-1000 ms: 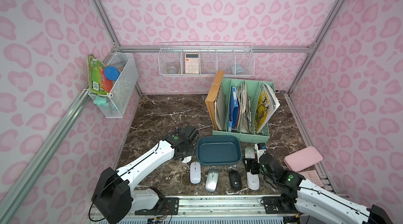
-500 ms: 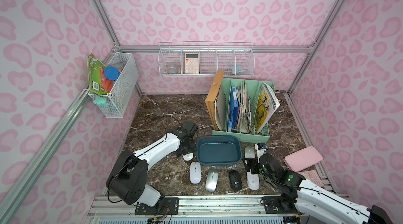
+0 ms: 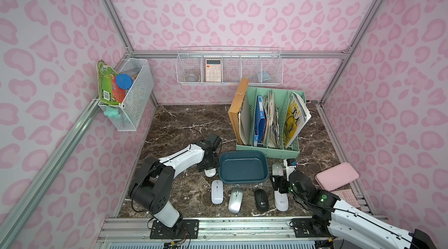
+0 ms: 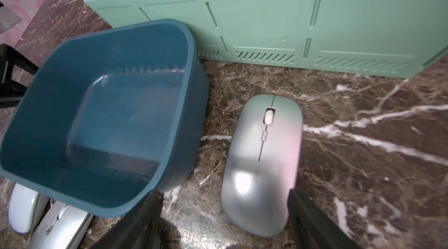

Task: Take out the mouse from the storage box
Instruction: Place the mouse at the center of the board, then reset both arms

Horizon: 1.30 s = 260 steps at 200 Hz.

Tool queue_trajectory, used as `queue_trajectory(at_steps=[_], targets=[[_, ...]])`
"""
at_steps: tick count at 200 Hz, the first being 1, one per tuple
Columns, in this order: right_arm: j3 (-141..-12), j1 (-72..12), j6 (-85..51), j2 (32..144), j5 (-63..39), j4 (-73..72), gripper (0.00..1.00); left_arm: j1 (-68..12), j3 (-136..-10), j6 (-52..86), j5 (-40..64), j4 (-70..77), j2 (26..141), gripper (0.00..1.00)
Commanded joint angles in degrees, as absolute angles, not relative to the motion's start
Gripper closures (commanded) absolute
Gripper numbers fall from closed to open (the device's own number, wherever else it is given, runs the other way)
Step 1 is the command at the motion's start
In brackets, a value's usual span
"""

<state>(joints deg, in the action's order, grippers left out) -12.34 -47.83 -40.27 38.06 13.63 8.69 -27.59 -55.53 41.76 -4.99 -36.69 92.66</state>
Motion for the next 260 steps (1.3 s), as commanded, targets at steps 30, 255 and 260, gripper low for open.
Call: queue_trajectory(at_steps=[30, 255, 260], targets=[[-12.9, -47.7, -40.4, 39.1, 15.2, 8.2, 0.16, -27.6, -54.5, 41.5, -6.5, -36.8, 88.4, 0.21], [-34.9, -38.0, -36.3, 49.3, 25.8, 17.5, 0.0, -27.6, -38.5, 45.4, -43.3, -32.8, 42.6, 0.01], [-35.7, -37.7, -35.6, 49.6, 26.3, 17.3, 0.0, -27.6, -37.9, 44.5, -44.3, -31.3, 42.2, 0.01]])
